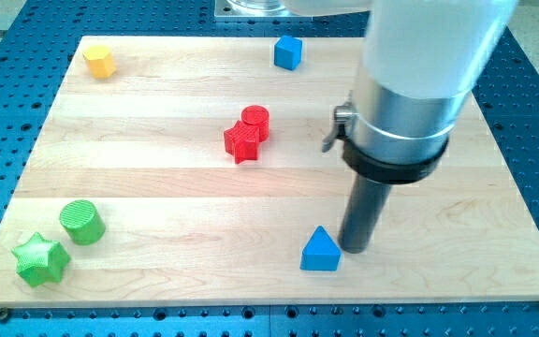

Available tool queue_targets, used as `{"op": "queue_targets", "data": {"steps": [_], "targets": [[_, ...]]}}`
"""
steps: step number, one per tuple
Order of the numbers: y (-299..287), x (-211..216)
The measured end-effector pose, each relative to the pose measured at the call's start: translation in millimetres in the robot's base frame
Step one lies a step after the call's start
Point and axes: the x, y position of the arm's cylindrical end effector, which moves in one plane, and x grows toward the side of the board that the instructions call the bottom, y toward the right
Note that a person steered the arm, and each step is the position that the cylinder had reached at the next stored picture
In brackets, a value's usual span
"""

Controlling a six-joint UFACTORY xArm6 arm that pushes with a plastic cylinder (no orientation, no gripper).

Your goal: Push the blue cube diagonally left above the blue triangle

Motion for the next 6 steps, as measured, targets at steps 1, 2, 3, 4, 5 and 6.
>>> {"op": "queue_targets", "data": {"steps": [1,2,3,4,5,6], "targets": [[-36,5],[-47,5],[-15,-23],[33,-111],[62,-202],[59,-285]]}}
